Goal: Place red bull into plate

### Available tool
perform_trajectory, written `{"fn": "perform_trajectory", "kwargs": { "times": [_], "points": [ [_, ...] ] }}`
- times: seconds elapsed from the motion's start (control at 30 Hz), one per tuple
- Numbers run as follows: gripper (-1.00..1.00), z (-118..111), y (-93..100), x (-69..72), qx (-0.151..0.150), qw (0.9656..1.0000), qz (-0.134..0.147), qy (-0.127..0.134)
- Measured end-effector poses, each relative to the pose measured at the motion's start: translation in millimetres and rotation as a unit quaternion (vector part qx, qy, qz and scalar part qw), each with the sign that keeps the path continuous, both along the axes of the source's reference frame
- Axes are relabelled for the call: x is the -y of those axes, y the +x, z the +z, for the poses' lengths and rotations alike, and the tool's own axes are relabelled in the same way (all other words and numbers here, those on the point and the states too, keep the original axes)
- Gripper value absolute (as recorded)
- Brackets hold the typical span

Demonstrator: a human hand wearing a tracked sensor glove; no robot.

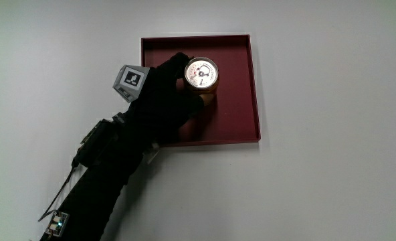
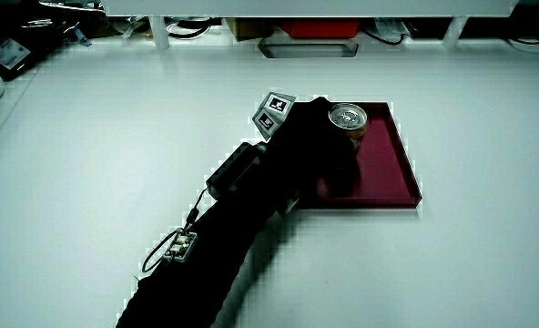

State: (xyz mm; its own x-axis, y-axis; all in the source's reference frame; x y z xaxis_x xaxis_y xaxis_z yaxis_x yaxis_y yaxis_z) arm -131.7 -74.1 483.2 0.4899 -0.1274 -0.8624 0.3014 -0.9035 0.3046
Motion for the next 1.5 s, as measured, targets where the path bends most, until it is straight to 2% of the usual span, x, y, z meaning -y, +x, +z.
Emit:
{"fn": "perform_trajectory", "kwargs": {
  "times": [0.13, 0.17, 0.27, 0.4, 0.43, 0.47, 0.5, 0.57, 0.6, 0.63, 0.67, 0.7, 0.73, 0.8, 0.93, 0.97, 1.1, 1.13, 1.17, 1.23, 1.27, 1.3, 1.33, 1.5],
  "points": [
    [-0.36, -0.1, -0.4, -0.7, -0.001, 1.0000, 0.001, 0.004],
    [-0.39, -2.4, -0.1, -1.4, 0.004, 1.0000, 0.000, -0.004],
    [-0.50, -2.5, -0.6, -1.7, 0.002, 1.0000, 0.002, -0.003],
    [-0.64, -7.8, -4.4, -2.5, -0.012, 0.9999, 0.001, -0.003],
    [-0.68, -9.3, -5.6, -2.6, -0.025, 0.9997, 0.005, -0.002],
    [-0.71, -13.4, -6.9, -3.2, -0.025, 0.9996, 0.009, -0.004],
    [-0.75, -13.7, -9.1, -3.3, -0.044, 0.9989, 0.016, -0.001],
    [-0.82, -26.9, -12.2, -5.4, -0.057, 0.9980, 0.023, -0.015],
    [-0.86, -32.1, -13.8, -6.8, -0.100, 0.9944, 0.027, -0.021],
    [-0.89, -36.2, -17.0, -6.9, -0.112, 0.9929, 0.034, -0.020],
    [-0.93, -40.4, -21.4, -7.4, -0.099, 0.9943, 0.039, -0.014],
    [-0.96, -49.7, -23.7, -9.8, -0.094, 0.9947, 0.037, -0.022],
    [-1.00, -55.3, -26.4, -11.1, -0.100, 0.9937, 0.043, -0.024],
    [-1.00, -61.7, -35.1, -13.8, -0.078, 0.9954, 0.052, -0.017],
    [-1.00, -74.3, -51.3, -22.6, -0.043, 0.9973, 0.047, -0.038],
    [-1.00, -73.5, -57.0, -24.2, -0.036, 0.9974, 0.056, -0.030],
    [-1.00, -81.0, -75.8, -33.4, -0.064, 0.9963, 0.057, -0.001],
    [-1.00, -91.0, -76.8, -38.1, -0.075, 0.9963, 0.035, -0.023],
    [-1.00, -81.7, -88.7, -38.6, -0.050, 0.9976, 0.048, 0.008],
    [-1.00, -90.3, -94.6, -43.6, -0.061, 0.9968, 0.045, 0.026],
    [-1.00, -95.1, -95.1, -44.8, -0.088, 0.9933, 0.054, 0.053],
    [-1.00, -97.0, -97.6, -45.8, -0.084, 0.9928, 0.056, 0.066],
    [-1.00, -100.0, -98.4, -47.0, -0.092, 0.9911, 0.060, 0.075],
    [-1.00, -108.3, -100.0, -51.8, -0.103, 0.9898, 0.051, 0.084]
  ]
}}
